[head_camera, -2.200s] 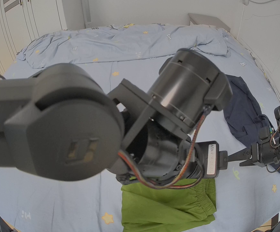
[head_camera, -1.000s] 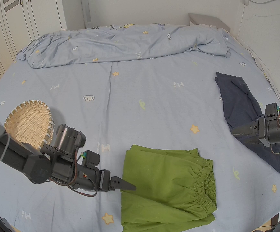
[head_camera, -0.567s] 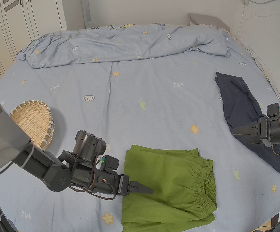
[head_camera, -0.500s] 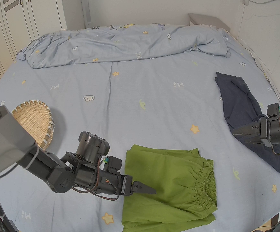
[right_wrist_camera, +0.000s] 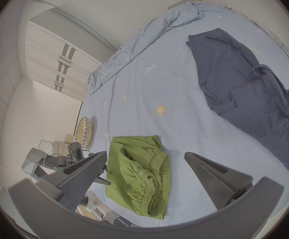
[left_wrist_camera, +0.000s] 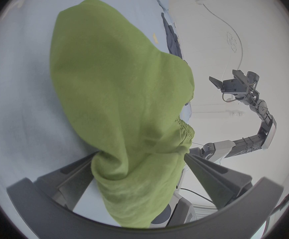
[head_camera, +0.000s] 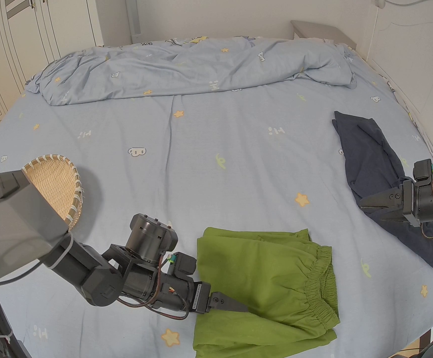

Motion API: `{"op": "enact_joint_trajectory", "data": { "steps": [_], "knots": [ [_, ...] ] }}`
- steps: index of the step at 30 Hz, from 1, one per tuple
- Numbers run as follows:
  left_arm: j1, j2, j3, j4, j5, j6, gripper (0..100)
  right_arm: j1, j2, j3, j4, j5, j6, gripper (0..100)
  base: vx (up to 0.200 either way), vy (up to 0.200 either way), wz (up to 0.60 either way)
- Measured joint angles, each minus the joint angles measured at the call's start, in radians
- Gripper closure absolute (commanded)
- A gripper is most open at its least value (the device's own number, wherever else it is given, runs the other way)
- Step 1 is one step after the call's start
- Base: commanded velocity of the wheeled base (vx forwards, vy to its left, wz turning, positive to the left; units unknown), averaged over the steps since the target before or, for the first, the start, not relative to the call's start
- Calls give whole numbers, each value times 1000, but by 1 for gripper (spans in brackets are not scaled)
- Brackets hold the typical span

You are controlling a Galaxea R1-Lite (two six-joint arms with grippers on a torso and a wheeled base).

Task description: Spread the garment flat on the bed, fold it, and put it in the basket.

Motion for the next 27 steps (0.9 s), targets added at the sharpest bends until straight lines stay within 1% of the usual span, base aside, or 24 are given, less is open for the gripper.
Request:
{"op": "enact_joint_trajectory", "data": {
  "steps": [7,11,18,27],
  "knots": [
    [66,-53,73,1,10,8,0,6,0,3,-1,0,0,0,0,0,0],
    [78,-59,82,1,11,13,0,9,0,5,-2,-2,0,0,0,0,0],
    [56,-18,35,1,11,18,0,10,0,6,-2,-1,0,0,0,0,0],
    [10,33,-43,-1,6,-4,0,10,0,6,-2,-2,0,0,0,0,0]
  ]
}}
